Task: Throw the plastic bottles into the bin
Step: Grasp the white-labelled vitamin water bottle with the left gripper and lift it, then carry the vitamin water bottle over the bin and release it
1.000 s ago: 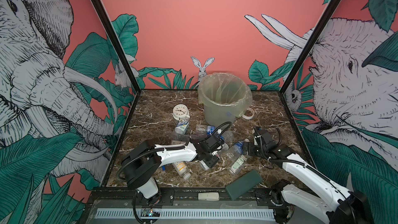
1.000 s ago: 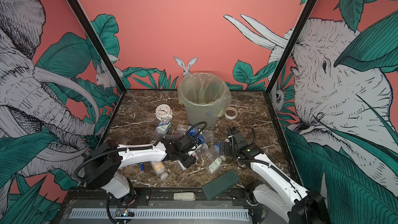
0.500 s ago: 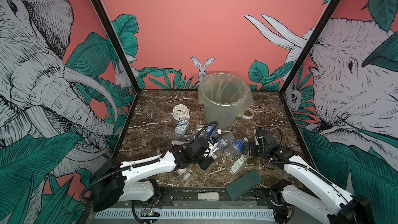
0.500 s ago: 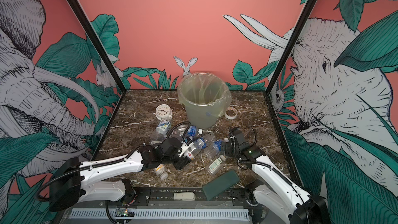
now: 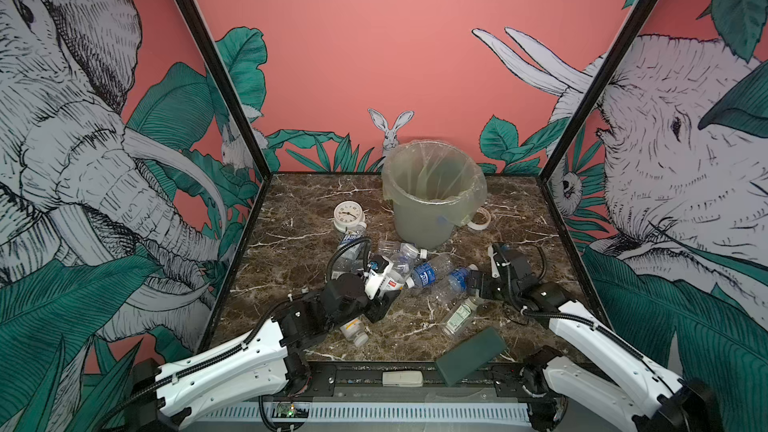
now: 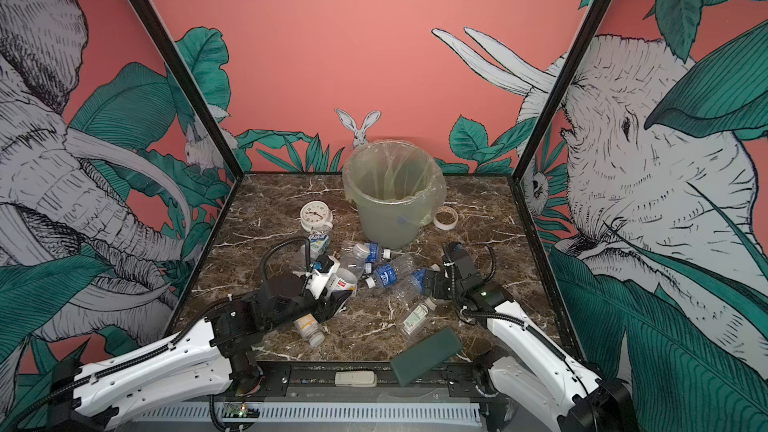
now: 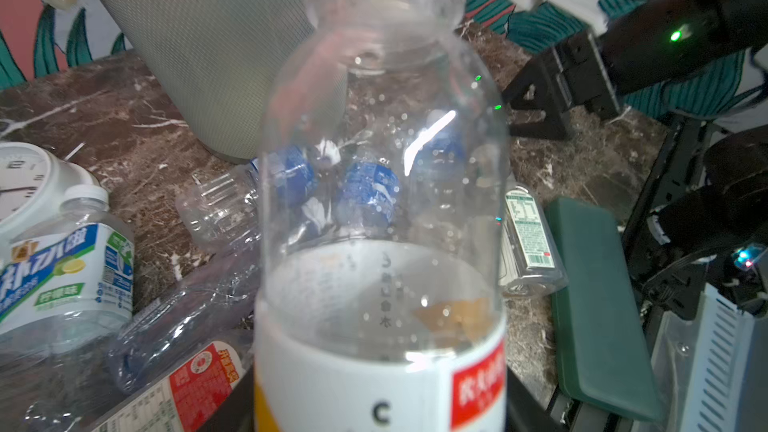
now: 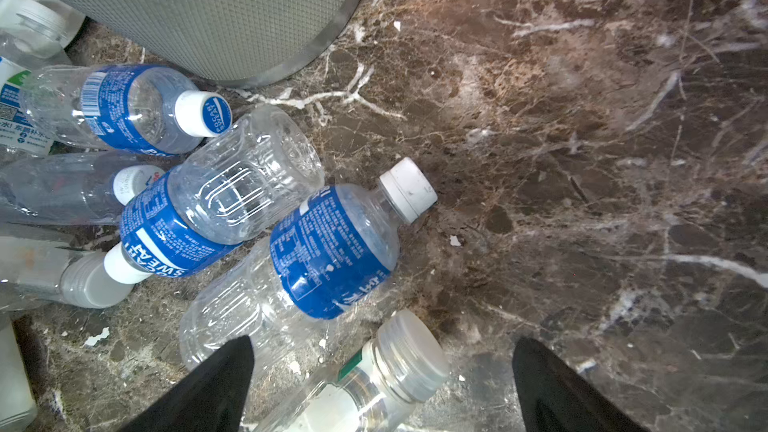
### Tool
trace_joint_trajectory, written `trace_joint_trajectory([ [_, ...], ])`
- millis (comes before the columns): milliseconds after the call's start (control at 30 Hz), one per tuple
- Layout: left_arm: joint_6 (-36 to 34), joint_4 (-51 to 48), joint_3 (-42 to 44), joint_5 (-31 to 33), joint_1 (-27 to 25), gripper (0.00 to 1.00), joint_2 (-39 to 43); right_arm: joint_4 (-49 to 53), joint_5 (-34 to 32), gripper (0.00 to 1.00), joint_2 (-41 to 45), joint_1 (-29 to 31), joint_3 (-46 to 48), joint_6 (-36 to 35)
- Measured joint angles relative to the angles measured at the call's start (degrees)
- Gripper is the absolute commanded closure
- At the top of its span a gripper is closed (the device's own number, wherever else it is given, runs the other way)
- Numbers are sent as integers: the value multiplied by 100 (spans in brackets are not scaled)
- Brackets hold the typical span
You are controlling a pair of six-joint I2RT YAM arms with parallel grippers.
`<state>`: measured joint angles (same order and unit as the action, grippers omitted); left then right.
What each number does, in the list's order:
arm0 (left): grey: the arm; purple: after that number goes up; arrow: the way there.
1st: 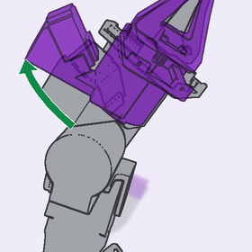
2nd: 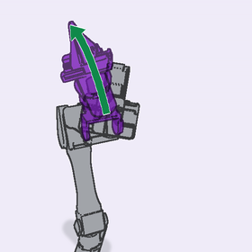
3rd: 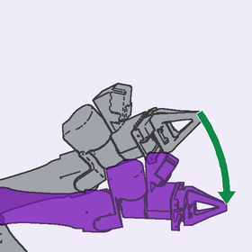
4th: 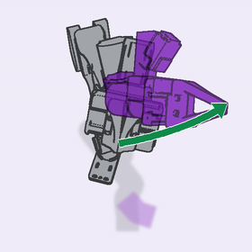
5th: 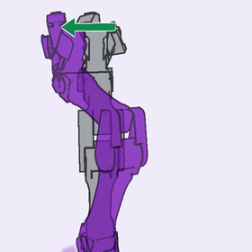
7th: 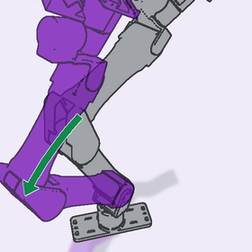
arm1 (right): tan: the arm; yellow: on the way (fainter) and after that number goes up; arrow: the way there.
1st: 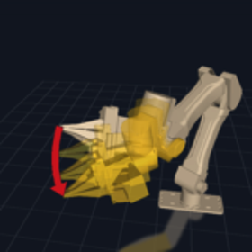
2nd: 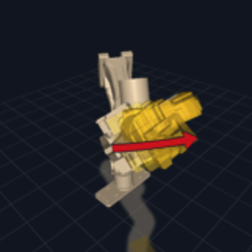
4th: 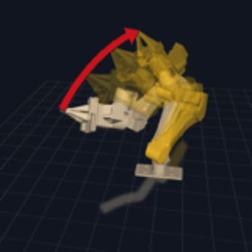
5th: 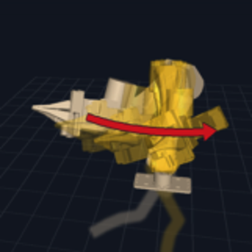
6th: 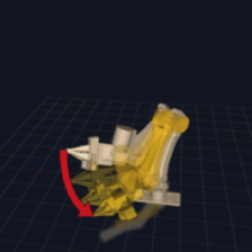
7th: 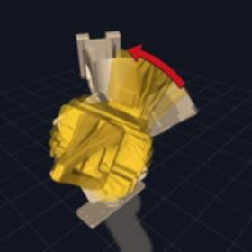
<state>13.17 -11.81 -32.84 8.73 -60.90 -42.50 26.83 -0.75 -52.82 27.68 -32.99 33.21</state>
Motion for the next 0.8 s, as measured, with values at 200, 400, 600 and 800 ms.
trace_joint_trajectory([
  [200,-118,-157,-236,291,-7,49,402,-20,149,1,-129,-22,-173,2],
  [400,-564,-389,-1366,481,0,49,153,-138,229,1,-238,-37,-376,0],
  [600,-1172,-675,-3158,358,490,50,-820,-192,321,1,-306,-94,-481,-28],
  [800,-1482,-831,-5230,-459,1589,50,-2577,-245,415,1,-323,-162,-573,-63],
])
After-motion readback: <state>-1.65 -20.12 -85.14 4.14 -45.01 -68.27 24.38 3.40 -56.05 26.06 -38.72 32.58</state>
